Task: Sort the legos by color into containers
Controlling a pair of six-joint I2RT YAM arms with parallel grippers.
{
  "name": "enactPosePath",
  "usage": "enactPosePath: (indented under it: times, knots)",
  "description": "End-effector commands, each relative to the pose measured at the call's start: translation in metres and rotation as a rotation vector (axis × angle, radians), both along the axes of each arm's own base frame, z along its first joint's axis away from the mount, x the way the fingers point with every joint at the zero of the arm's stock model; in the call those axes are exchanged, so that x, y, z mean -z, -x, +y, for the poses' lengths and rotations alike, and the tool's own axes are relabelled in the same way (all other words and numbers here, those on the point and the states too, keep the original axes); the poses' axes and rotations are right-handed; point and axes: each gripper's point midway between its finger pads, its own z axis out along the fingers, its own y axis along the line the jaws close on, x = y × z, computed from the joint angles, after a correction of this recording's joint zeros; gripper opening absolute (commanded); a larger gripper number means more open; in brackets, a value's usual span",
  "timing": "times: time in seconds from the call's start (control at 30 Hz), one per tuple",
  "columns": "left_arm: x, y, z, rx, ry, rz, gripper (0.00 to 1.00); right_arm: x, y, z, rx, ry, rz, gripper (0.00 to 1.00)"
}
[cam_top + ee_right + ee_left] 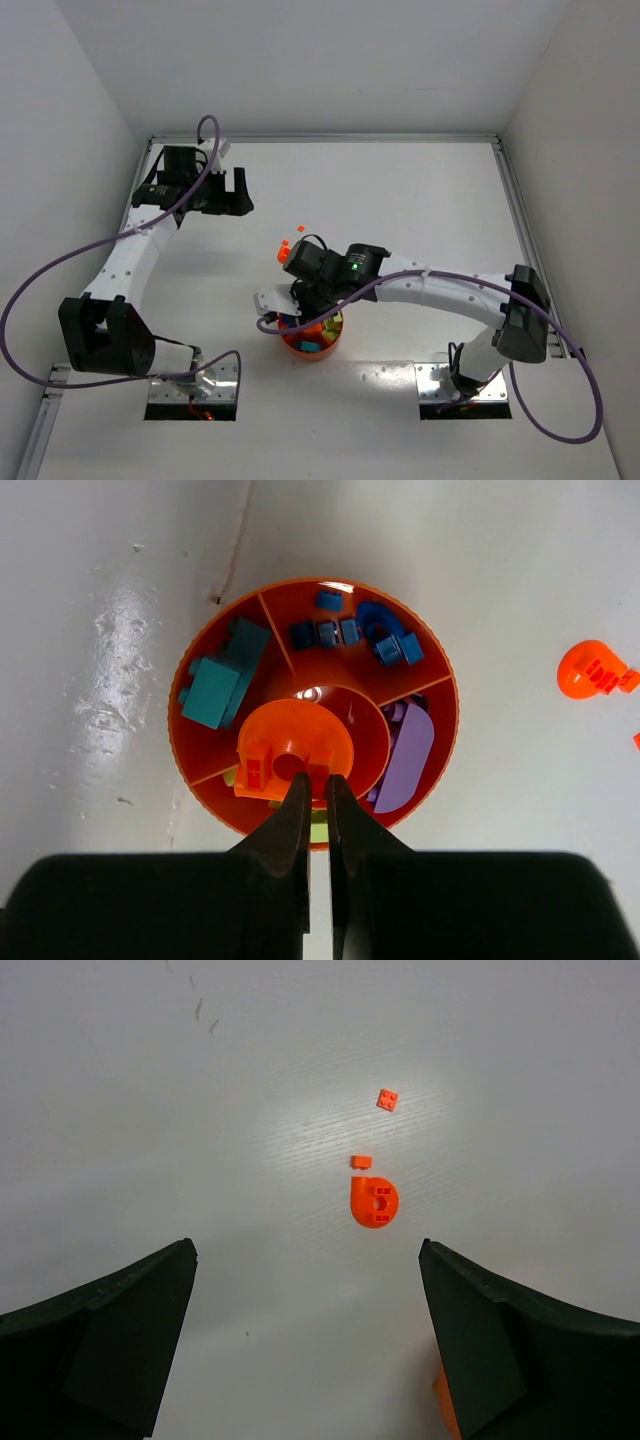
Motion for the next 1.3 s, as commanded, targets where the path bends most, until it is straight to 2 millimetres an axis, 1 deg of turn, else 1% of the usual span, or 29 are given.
enactPosePath:
  times: [0.0,0.1,0.23,0.27,0.33,0.37,0.4,0.43,0.47,0.5,0.57,0.6,0.67,0.7,0.77,0.8,0.83,0.9,0.93,0.97,1.0,1.03,1.07,1.1,1.13,1.17,1.2,1.23,1.27]
  knots:
    - [-0.015,-0.001,0.0,0.009,0.017,-0.052,1.0,-0.01,-0.01,0.01,0.014,-0.044,-0.024,0.0]
    - [-0.011,-0.002,0.0,0.009,0.017,-0.043,1.0,-0.002,-0.008,0.005,0.014,-0.023,-0.015,0.0]
    - [-0.008,-0.003,-0.002,0.016,0.022,-0.033,1.0,0.002,-0.007,0.003,0.006,-0.015,-0.016,0.01]
    - [-0.009,-0.005,-0.002,0.016,0.022,-0.033,1.0,0.002,-0.009,0.002,0.011,-0.011,-0.025,0.07]
    - [-0.006,-0.005,-0.003,0.023,0.028,-0.024,1.0,0.002,-0.009,0.002,0.012,-0.011,-0.025,0.12]
    - [-0.006,-0.005,-0.003,0.023,0.028,-0.024,1.0,0.001,-0.011,0.003,0.016,-0.016,-0.036,0.19]
    - [-0.01,-0.007,-0.003,0.023,0.028,-0.033,1.0,0.001,-0.011,0.003,0.016,-0.017,-0.036,0.2]
    - [-0.01,-0.007,-0.003,0.023,0.028,-0.033,1.0,0.004,-0.013,0.003,0.013,-0.005,-0.046,0.2]
    - [-0.007,-0.008,-0.003,0.023,0.028,-0.024,1.0,0.004,-0.015,0.002,0.017,-0.001,-0.053,0.22]
    - [-0.007,-0.008,-0.003,0.023,0.028,-0.024,1.0,0.003,-0.016,0.004,0.018,-0.01,-0.057,0.25]
    - [-0.007,-0.008,-0.003,0.023,0.028,-0.024,1.0,0.003,-0.017,0.004,0.023,-0.006,-0.065,0.28]
    - [-0.007,-0.008,-0.003,0.023,0.028,-0.024,1.0,0.002,-0.022,0.005,0.032,-0.016,-0.069,0.31]
    - [-0.007,-0.008,-0.003,0.023,0.028,-0.024,1.0,0.002,-0.023,0.004,0.037,-0.012,-0.078,0.33]
    - [-0.007,-0.008,-0.003,0.023,0.028,-0.024,1.0,-0.003,-0.026,0.005,0.054,-0.03,-0.093,0.34]
    - [-0.009,-0.008,0.0,0.01,0.017,-0.034,1.0,-0.017,-0.041,0.014,0.133,-0.095,-0.125,0.34]
    - [-0.005,-0.007,0.001,0.002,0.01,-0.025,1.0,-0.024,-0.045,0.021,0.165,-0.129,-0.134,0.34]
    - [-0.014,-0.011,0.006,-0.016,0.004,-0.065,1.0,-0.042,-0.061,0.031,0.224,-0.196,-0.162,0.33]
    - [-0.014,-0.01,0.013,-0.053,-0.014,-0.066,1.0,-0.052,-0.079,0.039,0.351,-0.253,-0.118,0.31]
    - [-0.015,-0.012,0.015,-0.069,-0.015,-0.073,1.0,-0.067,-0.091,0.048,0.403,-0.31,-0.11,0.3]
    - [-0.017,-0.012,0.019,-0.09,-0.031,-0.083,1.0,-0.058,-0.102,0.05,0.478,-0.309,-0.039,0.3]
    - [-0.017,-0.013,0.02,-0.104,-0.031,-0.081,1.0,-0.058,-0.109,0.055,0.512,-0.325,-0.006,0.3]
    - [-0.017,-0.013,0.022,-0.111,-0.037,-0.081,1.0,-0.064,-0.118,0.062,0.537,-0.354,0.019,0.3]
    - [-0.017,-0.014,0.026,-0.135,-0.034,-0.078,1.0,-0.06,-0.129,0.062,0.592,-0.357,0.061,0.3]
    - [-0.016,-0.015,0.029,-0.148,-0.044,-0.079,1.0,-0.056,-0.135,0.065,0.621,-0.357,0.085,0.3]
    - [-0.016,-0.015,0.029,-0.154,-0.037,-0.076,1.0,-0.047,-0.146,0.075,0.646,-0.348,0.113,0.29]
    - [-0.016,-0.015,0.029,-0.155,-0.036,-0.076,1.0,-0.043,-0.153,0.08,0.67,-0.349,0.133,0.29]
    - [-0.019,-0.015,0.033,-0.165,-0.037,-0.077,1.0,-0.037,-0.157,0.081,0.673,-0.339,0.176,0.29]
    - [-0.019,-0.015,0.036,-0.174,-0.037,-0.077,1.0,-0.029,-0.165,0.088,0.651,-0.332,0.186,0.29]
    - [-0.018,-0.014,0.037,-0.169,-0.045,-0.07,1.0,-0.023,-0.164,0.092,0.619,-0.323,0.187,0.29]
